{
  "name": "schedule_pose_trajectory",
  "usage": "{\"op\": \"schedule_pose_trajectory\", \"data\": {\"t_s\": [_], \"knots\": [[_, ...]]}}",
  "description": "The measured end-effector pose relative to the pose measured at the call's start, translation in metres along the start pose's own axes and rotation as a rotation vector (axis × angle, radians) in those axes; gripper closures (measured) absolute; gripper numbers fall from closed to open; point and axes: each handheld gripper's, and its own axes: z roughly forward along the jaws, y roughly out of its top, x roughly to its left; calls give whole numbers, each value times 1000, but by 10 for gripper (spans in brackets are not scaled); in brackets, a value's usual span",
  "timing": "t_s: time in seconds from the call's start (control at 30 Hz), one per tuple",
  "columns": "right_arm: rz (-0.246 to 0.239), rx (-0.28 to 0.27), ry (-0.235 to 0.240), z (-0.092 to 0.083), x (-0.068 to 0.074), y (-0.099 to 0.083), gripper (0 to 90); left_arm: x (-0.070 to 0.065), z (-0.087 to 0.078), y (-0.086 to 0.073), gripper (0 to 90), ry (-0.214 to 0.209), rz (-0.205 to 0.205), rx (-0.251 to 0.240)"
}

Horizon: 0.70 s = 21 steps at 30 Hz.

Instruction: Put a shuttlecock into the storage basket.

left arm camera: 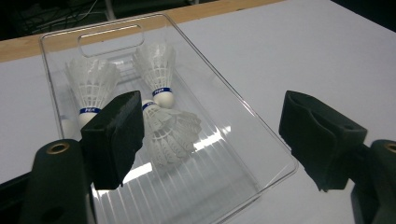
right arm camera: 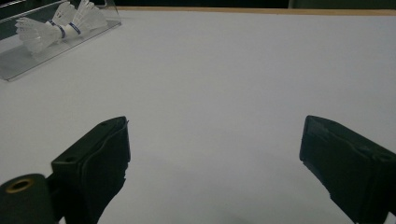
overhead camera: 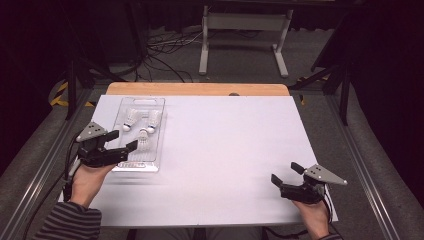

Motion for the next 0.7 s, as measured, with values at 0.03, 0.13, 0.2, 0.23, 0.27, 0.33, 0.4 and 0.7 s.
{"op": "schedule_pose_trajectory", "data": {"t_s": [0.03,0.13,0.2,0.23,0.27,0.33,0.4,0.7], "knots": [[0,1,0,0,0,0,93,0,-1,0,235,-3,1,3],[0,1,-1,0,0,0,93,-1,-2,-2,233,-1,-2,-10],[-1,1,2,0,1,0,93,-2,-3,-3,231,-5,-1,-12],[-2,2,-1,0,0,0,93,-2,-4,-4,231,-5,-2,-16],[-2,1,-1,0,0,0,93,-2,-4,-5,231,-7,-3,-18],[-1,-1,-1,0,0,0,93,-3,-5,-7,231,-8,-2,-15],[0,1,-1,0,0,0,93,-3,-5,-9,231,-10,-6,-21],[-2,0,0,0,0,0,93,-4,-10,-14,230,-10,-12,-29]]}}
